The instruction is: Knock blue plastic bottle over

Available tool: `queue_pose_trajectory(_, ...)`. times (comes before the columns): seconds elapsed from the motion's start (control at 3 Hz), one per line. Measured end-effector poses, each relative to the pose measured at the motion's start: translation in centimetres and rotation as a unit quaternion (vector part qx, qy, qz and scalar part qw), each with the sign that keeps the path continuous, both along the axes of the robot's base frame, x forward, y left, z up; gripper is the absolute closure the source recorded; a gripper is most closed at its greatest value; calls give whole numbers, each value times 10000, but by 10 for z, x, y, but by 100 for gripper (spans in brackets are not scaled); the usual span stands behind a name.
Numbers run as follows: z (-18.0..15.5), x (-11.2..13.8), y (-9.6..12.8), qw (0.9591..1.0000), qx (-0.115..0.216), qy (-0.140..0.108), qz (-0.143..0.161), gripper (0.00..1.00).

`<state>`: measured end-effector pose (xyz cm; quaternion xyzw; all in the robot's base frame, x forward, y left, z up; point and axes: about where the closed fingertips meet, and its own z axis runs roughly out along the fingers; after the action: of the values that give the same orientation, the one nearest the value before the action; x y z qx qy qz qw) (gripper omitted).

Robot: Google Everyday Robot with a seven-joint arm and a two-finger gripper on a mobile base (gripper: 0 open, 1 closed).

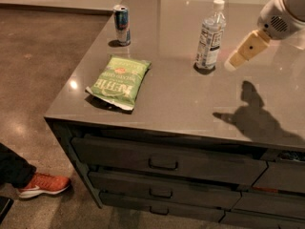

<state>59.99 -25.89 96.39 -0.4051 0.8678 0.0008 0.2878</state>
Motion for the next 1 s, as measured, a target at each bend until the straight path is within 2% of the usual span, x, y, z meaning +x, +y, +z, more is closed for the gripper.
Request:
queue_pose_trajectory(0.33,-3,33,2,9987,353,-273,-265,0)
queue_pose_trajectory(1.0,-13,93,37,9926,1064,-526,-249,0)
